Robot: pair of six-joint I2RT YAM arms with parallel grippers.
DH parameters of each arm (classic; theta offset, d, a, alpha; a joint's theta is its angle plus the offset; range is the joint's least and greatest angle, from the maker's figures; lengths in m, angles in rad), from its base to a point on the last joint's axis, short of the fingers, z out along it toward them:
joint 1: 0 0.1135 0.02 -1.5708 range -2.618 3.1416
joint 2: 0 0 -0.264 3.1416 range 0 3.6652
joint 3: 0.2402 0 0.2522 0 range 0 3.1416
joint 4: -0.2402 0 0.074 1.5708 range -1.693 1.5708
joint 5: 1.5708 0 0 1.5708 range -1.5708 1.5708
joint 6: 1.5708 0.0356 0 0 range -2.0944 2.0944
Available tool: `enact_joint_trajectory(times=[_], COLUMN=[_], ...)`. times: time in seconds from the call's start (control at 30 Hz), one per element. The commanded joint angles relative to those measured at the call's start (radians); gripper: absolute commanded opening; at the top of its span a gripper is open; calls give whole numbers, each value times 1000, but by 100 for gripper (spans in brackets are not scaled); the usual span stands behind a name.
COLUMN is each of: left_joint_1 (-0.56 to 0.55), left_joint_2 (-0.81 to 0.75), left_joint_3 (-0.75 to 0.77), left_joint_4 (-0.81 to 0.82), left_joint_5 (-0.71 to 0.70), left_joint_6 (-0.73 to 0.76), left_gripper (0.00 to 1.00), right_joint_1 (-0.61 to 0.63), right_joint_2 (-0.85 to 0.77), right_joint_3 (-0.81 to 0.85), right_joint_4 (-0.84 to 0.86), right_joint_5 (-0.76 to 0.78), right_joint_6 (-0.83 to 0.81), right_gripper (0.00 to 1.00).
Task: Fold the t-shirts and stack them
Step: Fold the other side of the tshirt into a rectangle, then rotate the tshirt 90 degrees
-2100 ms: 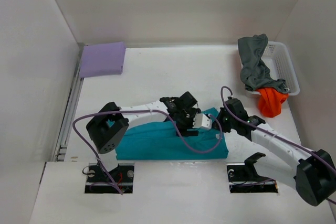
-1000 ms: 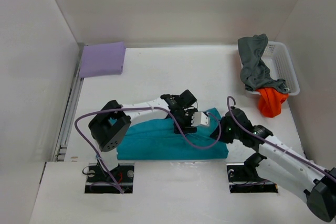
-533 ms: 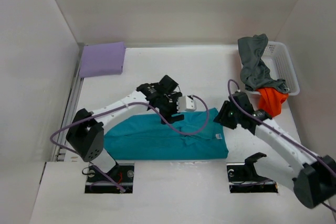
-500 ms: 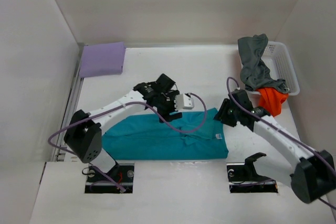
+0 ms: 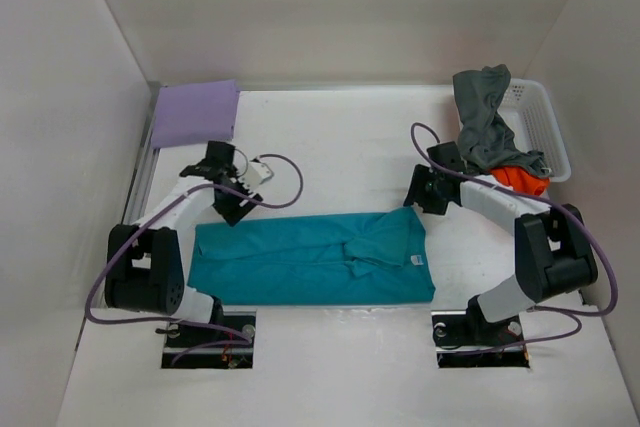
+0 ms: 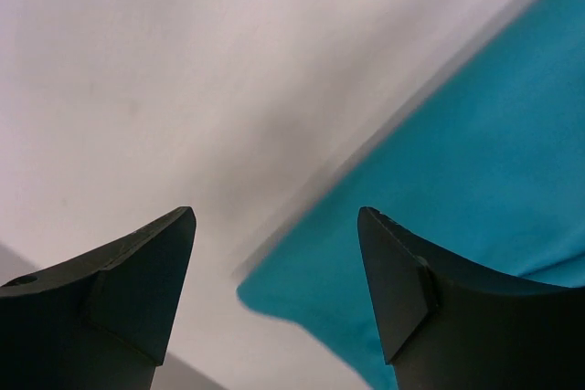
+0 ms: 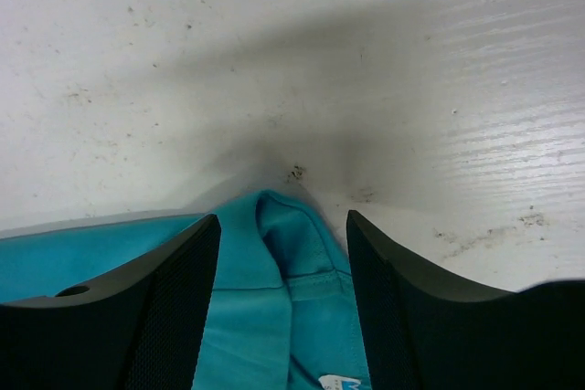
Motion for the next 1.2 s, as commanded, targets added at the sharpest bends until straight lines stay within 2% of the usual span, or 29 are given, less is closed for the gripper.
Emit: enact_joint_trajectory(times=[0.0,0.17,0.23,0.37,0.43,0.5,0.73,0.87,1.07,1.17], left_joint_1=[112,249,293,355,369,383,386,375,373,370], left_joint_2=[-64,-24,8,76,99,119,82,64,77,109], left_joint_3=[-61,-132,-140,-124,-112,-103,-55,-40,0,37], left_joint_4=[33,64,79,116,121,124,67,33,23,20], left_joint_5=[-26,-32,-29,-41,-55,-69,-54,-66,-110,-161], left_joint_6=[77,140,146,140,142,145,126,111,47,-15], left_gripper=[71,71,71,69,68,67,69,70,71,70], right_joint_1=[4,4,4,4,1,1,25,34,-19,-9], right_joint_2=[27,76,92,132,150,173,311,287,156,145], right_joint_3=[39,57,75,124,147,179,394,405,313,354], right_joint_4=[25,-35,-53,-92,-108,-128,-228,-267,-231,-213], right_joint_5=[-35,-41,-42,-49,-47,-44,-52,-38,2,-35], right_joint_6=[-30,-36,-39,-52,-61,-73,-101,-108,-112,-119], right_gripper=[62,54,42,12,3,0,0,25,34,53])
